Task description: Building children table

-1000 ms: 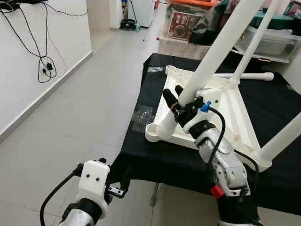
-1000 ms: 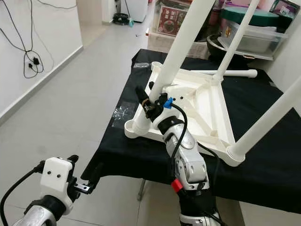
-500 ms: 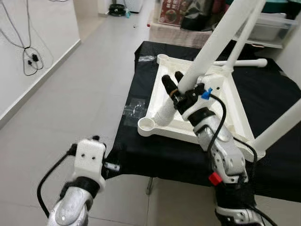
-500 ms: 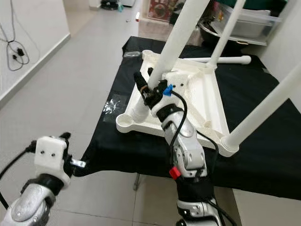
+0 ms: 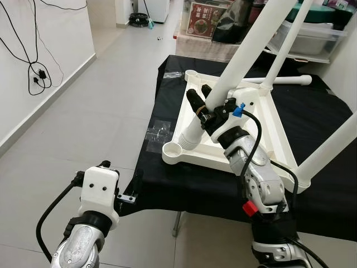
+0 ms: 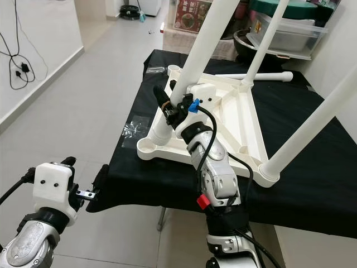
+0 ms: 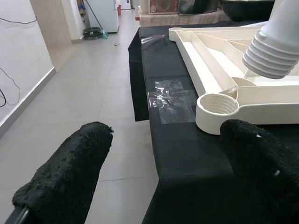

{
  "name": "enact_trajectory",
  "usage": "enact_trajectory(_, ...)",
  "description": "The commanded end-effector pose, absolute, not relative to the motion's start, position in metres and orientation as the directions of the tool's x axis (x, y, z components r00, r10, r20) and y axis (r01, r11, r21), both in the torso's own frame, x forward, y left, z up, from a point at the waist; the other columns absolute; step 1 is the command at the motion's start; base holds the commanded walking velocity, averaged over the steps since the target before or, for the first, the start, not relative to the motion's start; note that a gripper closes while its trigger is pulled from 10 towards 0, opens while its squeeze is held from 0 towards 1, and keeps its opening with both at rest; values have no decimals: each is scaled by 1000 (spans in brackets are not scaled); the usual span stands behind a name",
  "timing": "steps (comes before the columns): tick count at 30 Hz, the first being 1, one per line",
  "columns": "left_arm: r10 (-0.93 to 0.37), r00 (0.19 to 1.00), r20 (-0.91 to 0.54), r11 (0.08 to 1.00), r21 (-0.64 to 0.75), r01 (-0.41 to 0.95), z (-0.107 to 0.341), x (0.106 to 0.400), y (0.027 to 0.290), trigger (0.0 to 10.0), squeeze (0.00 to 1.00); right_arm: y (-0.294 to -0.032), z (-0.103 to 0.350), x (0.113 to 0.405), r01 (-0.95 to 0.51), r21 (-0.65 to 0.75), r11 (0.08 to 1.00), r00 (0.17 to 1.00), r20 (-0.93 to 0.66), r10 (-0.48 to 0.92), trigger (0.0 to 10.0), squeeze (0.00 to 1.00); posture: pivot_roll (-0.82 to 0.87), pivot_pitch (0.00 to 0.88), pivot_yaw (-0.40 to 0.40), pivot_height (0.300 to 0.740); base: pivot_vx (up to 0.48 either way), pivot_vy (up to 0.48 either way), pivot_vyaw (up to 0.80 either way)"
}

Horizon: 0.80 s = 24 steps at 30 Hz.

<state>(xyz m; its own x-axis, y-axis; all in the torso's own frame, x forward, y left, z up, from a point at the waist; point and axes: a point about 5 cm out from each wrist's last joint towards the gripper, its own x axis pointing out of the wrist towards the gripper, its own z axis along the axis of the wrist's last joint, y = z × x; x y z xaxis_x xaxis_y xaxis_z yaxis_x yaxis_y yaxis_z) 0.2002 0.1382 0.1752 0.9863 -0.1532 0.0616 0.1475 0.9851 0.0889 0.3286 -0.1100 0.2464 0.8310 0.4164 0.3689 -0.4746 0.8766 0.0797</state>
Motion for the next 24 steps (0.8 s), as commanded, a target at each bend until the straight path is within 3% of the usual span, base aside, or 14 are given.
enact_trajectory(1,-153,987,56,984,97,147,173,200,138,10000,0,-111,253,328,-476,66,877,816,406,412,10000,0,110,40,-131,740,0,0,0)
enact_trajectory(24,-184,982,47,978,109,178,173,200,133,10000,0,-111,256,327,-471,69,880,815,416,403,10000,0,113,46,-126,740,245,0,0)
